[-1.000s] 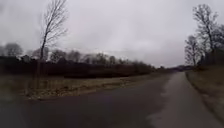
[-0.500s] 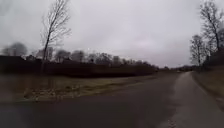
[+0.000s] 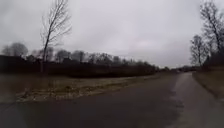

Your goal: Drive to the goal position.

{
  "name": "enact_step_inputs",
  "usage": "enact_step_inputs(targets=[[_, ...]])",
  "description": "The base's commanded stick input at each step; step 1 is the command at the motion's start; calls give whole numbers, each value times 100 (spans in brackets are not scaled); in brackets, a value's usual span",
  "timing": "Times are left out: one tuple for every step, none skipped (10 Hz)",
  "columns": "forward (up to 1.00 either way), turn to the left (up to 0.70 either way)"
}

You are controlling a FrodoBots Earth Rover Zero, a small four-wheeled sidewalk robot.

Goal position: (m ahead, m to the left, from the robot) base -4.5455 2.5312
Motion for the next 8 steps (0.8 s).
enact_step_inputs(targets=[[0,45],[0,45],[0,45],[0,45],[0,45],[0,45],[0,45],[0,45]])
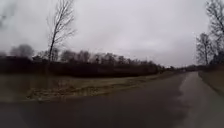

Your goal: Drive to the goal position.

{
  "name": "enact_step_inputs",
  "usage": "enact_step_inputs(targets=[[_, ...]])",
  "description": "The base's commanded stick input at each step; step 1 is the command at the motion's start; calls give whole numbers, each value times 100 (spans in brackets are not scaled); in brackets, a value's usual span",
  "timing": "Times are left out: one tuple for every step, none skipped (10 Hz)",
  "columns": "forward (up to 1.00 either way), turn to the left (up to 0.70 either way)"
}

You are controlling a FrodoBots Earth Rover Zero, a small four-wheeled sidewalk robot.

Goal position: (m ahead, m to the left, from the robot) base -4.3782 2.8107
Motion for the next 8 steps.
enact_step_inputs(targets=[[0,45],[0,45],[0,45],[0,45],[0,45],[0,45],[0,45],[0,45]])
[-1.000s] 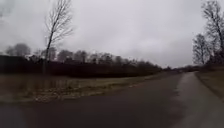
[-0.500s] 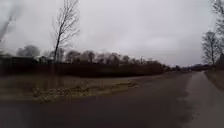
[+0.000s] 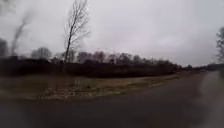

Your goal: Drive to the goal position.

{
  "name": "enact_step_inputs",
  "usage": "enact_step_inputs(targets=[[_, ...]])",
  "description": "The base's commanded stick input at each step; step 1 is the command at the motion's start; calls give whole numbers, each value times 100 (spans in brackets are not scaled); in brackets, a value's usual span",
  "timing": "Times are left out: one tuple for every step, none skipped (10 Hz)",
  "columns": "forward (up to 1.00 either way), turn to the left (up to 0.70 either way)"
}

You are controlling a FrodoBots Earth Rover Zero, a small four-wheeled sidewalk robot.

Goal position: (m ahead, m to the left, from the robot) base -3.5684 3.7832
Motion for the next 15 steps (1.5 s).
enact_step_inputs(targets=[[0,45],[0,45],[0,45],[0,45],[0,45],[0,45],[0,45],[0,45],[0,45],[0,45],[0,45],[0,45],[0,45],[0,45],[0,45]])
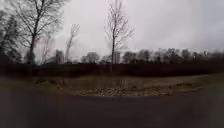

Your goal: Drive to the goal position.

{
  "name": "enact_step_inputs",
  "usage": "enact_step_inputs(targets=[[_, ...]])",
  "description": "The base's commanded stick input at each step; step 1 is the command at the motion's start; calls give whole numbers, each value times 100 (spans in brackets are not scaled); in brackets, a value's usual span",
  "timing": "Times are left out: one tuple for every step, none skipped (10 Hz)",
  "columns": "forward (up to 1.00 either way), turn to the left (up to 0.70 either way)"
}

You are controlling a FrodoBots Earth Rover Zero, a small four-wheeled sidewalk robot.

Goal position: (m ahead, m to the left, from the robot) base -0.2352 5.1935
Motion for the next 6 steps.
enact_step_inputs(targets=[[0,45],[0,45],[0,45],[0,45],[0,45],[0,45]])
